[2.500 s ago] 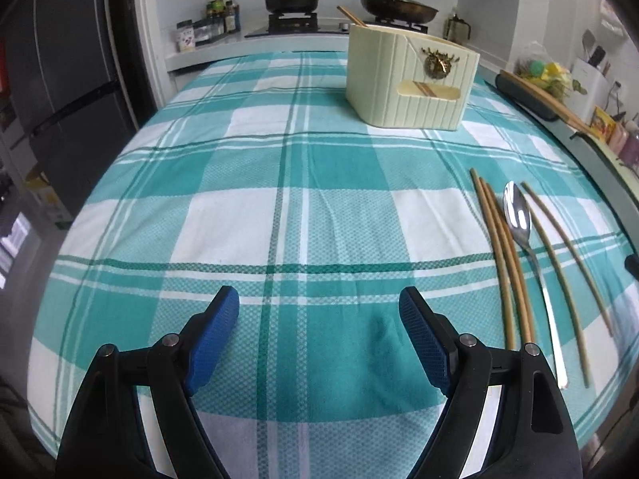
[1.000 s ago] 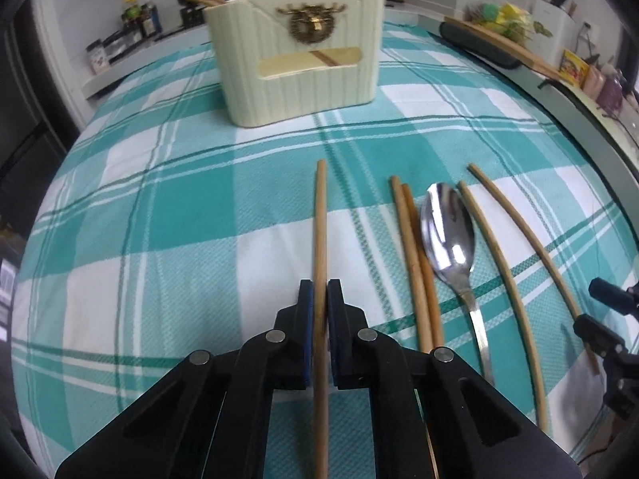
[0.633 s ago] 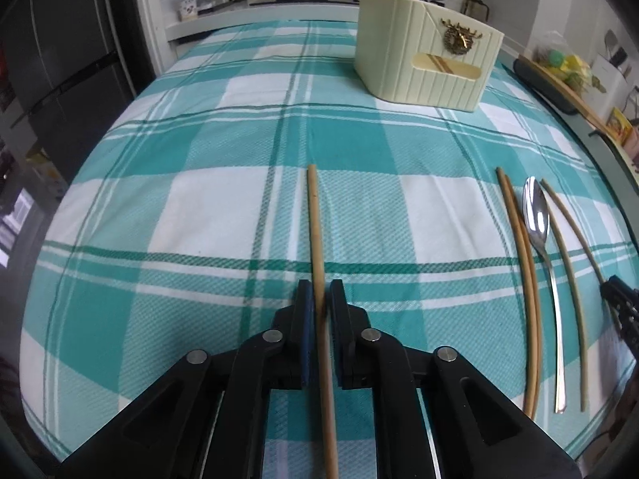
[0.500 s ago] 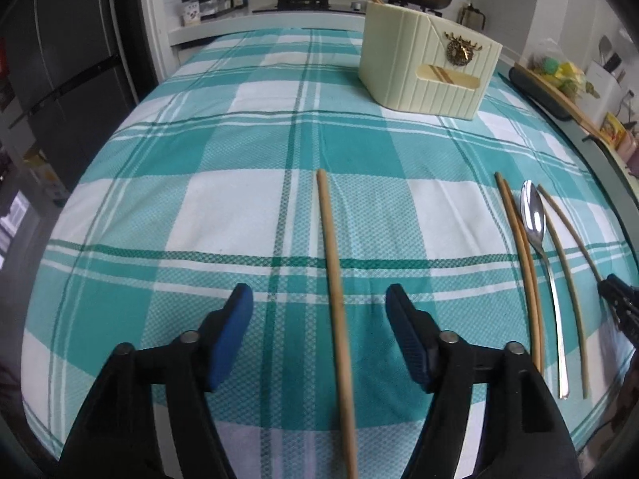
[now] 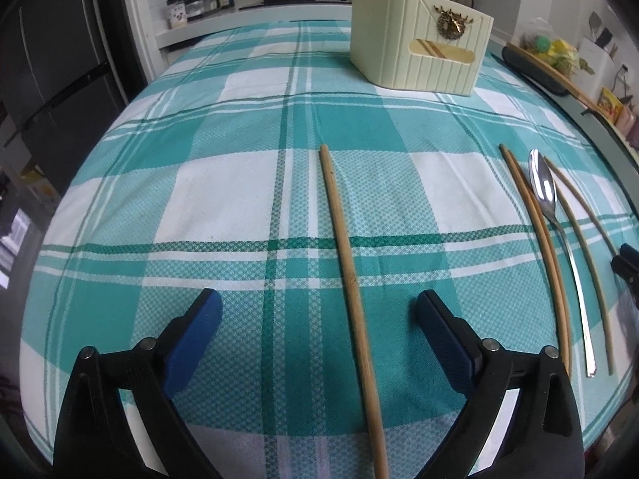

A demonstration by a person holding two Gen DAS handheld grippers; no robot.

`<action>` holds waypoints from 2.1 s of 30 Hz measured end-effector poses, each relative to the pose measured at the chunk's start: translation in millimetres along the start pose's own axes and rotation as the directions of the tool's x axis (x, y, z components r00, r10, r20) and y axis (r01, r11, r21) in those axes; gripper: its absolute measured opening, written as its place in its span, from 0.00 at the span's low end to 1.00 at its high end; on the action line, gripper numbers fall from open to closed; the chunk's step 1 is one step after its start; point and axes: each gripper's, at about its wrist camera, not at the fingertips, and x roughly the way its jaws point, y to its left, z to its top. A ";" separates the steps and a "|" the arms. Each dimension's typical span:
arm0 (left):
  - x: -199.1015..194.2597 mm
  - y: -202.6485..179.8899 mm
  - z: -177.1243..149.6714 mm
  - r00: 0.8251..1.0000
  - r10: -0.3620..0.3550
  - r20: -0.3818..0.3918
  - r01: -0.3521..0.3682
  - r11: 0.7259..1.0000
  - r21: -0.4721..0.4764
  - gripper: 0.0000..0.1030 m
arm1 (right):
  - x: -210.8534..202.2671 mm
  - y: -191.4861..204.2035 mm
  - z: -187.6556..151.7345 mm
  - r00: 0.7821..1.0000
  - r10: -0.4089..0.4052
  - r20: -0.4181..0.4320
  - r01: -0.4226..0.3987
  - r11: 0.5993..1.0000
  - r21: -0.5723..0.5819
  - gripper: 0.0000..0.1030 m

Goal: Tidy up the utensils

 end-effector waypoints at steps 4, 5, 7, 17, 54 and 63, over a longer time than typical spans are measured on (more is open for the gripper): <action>2.5 -1.2 0.8 1.000 0.006 -0.011 -0.006 1.000 0.006 1.00 | 0.2 0.1 -1.1 1.000 0.004 0.007 -0.004 1.000 -0.002 0.54; 2.7 -1.2 0.6 1.000 0.006 -0.011 -0.006 1.000 0.006 1.00 | 0.2 0.1 -1.1 1.000 0.004 0.007 -0.004 1.000 -0.002 0.54; 2.8 -1.7 0.7 1.000 0.006 -0.009 -0.006 1.000 0.006 1.00 | 0.5 0.2 -1.2 1.000 0.005 0.008 -0.005 1.000 -0.001 0.54; 3.3 -1.3 0.1 1.000 0.005 -0.008 -0.005 1.000 0.005 1.00 | 0.5 0.5 -1.0 1.000 0.002 0.008 -0.002 1.000 -0.003 0.54; 40.7 -3.6 90.7 0.972 -0.110 -0.209 0.121 0.992 0.039 0.05 | 99.1 45.9 129.7 0.941 0.148 -0.306 -0.226 0.945 -0.238 0.07; -47.2 6.9 103.5 0.985 -0.174 0.018 0.174 0.985 -0.014 0.04 | 30.7 34.8 147.6 0.966 0.237 -0.105 -0.251 0.956 -0.152 0.07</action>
